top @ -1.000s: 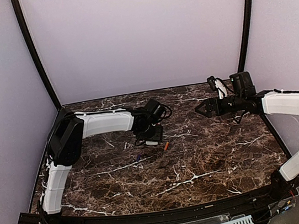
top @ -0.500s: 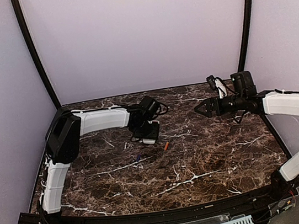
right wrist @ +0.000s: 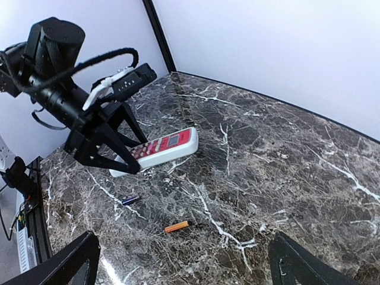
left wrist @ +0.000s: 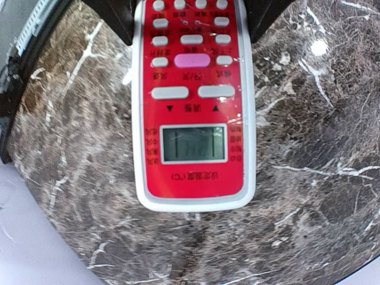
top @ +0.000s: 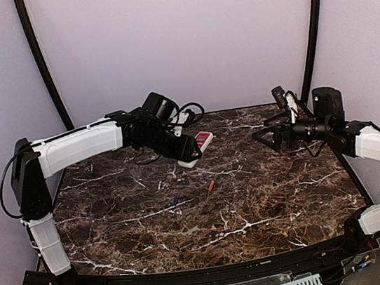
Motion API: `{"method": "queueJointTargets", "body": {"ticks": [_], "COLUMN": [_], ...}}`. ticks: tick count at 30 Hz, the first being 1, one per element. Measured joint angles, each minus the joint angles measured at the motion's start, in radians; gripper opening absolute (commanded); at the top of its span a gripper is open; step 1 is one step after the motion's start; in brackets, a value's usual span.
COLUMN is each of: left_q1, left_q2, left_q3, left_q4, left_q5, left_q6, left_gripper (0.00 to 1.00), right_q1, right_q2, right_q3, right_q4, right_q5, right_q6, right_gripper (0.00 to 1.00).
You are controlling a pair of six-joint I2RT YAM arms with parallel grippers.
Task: Load the batteries into the remote control
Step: Pass from the left arm to the right
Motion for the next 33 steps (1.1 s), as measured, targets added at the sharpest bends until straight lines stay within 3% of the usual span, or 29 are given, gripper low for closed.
{"method": "queueJointTargets", "body": {"ticks": [8,18,26,33], "left_q1": [0.006,0.006,0.005,-0.025], "left_q2": [-0.201,-0.323,-0.344,-0.344], "left_q3": [-0.168,-0.322,-0.395,-0.408], "left_q4": [0.005,-0.063,-0.084,-0.12], "left_q5": [0.335,0.626,0.808,0.937], "left_q6": [0.033,0.054,0.058,0.09], "left_gripper": [0.24,0.19,0.18,0.17], "right_q1": [0.131,0.333,0.549,0.665], "right_q2": [-0.124,-0.172,-0.167,-0.144], "right_q3": [-0.02,-0.019,0.002,0.058], "right_q4": [-0.026,-0.121,-0.257,-0.314], "right_q5": [0.026,0.072,0.173,0.239], "right_q6": [-0.113,-0.322,-0.505,-0.595], "right_gripper": [0.98,0.85,0.81,0.78]}}
